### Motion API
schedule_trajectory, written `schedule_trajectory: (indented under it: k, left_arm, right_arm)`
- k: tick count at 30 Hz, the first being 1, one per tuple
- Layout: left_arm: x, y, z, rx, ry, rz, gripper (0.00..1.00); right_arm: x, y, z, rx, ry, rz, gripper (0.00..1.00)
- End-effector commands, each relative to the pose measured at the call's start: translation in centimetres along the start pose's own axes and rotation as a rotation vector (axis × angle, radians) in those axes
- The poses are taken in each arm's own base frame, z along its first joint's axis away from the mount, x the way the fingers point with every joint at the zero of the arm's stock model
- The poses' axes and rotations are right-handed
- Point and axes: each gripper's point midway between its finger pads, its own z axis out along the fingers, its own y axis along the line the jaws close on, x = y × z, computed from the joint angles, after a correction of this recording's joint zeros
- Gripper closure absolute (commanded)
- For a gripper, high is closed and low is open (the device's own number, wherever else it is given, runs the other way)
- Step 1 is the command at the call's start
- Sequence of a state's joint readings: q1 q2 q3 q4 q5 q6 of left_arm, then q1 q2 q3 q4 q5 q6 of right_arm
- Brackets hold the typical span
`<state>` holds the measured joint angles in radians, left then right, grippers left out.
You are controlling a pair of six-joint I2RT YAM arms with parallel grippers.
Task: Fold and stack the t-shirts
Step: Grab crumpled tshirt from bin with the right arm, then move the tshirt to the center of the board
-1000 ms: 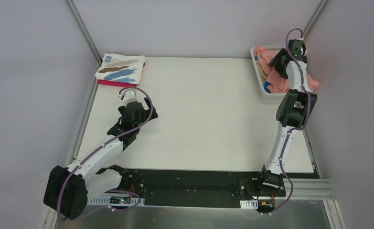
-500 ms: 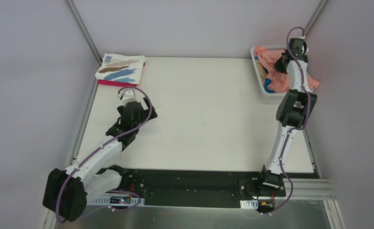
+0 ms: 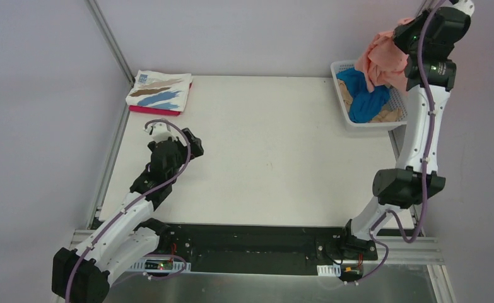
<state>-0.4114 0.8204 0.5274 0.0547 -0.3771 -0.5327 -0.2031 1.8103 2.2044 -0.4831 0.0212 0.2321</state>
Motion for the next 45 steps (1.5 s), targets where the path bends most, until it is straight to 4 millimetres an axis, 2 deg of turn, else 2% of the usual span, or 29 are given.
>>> schedule_trajectory:
  k: [1, 4, 7, 10, 14, 17, 21, 23, 26, 30, 35, 38, 40, 43, 44, 45]
  left_arm:
    - [-0.2, 0.2, -0.8, 0.016, -0.019, -0.029, 0.01]
    - [-0.3, 0.4, -1.4, 0.024, -0.030, -0.046, 0.01]
    - [-0.4, 0.8, -1.9, 0.017, -0.039, -0.063, 0.01]
    - [-0.4, 1.2, -2.3, 0.003, -0.040, -0.076, 0.01]
    - [-0.4, 1.4, -2.8, -0.003, -0.039, -0.095, 0.01]
    - [-0.4, 1.9, -3.0, -0.024, -0.039, -0.109, 0.01]
    - [-0.2, 2.5, -3.3, -0.055, -0.030, -0.120, 0.01]
    - [0.0, 2.7, -3.4, -0.062, -0.023, -0.123, 0.01]
    - [0.2, 2.8, -3.5, -0.064, -0.017, -0.125, 0.01]
    - [0.4, 2.9, -3.6, -0.069, -0.003, -0.117, 0.01]
    - [1.0, 2.6, -3.2, -0.065, 0.030, -0.110, 0.01]
    - [1.5, 2.3, -2.9, -0.062, 0.061, -0.096, 0.01]
    - [2.0, 1.9, -2.8, -0.046, 0.089, -0.088, 0.01]
    - [2.8, 1.4, -2.5, -0.030, 0.135, -0.078, 0.01]
    - [3.0, 1.2, -2.3, -0.028, 0.148, -0.074, 0.01]
    - [3.2, 1.0, -2.3, -0.022, 0.160, -0.072, 0.01]
  right_arm:
    - [-4.7, 9.3, -7.7, -0.309, -0.110, 0.014, 1.00]
    - [-4.7, 13.6, -12.0, -0.467, -0.092, 0.031, 1.00]
    - [-3.8, 17.8, -16.9, -0.631, -0.053, 0.030, 1.00]
    - [-1.4, 21.6, -21.5, -0.791, 0.023, 0.012, 1.00]
    - [2.5, 24.8, -26.3, -0.965, 0.144, -0.006, 1.00]
    - [6.0, 26.4, -28.0, -1.022, 0.211, -0.042, 1.00]
    - [11.1, 27.9, -29.1, -1.035, 0.279, -0.144, 1.00]
    - [13.6, 27.9, -28.8, -0.998, 0.309, -0.184, 1.00]
    - [17.7, 26.6, -26.8, -0.856, 0.330, -0.244, 1.00]
    - [22.4, 23.7, -23.6, -0.628, 0.338, -0.268, 1.00]
    - [30.5, 21.1, -21.7, -0.456, 0.391, -0.340, 1.00]
    - [35.0, 18.5, -19.8, -0.314, 0.435, -0.403, 1.00]
    - [36.9, 16.2, -18.5, -0.210, 0.441, -0.444, 1.00]
    - [38.3, 13.2, -16.9, -0.070, 0.418, -0.495, 1.00]
    - [38.7, 12.4, -16.5, -0.044, 0.425, -0.503, 0.99]
    - [39.0, 11.7, -16.1, -0.023, 0.436, -0.505, 0.92]
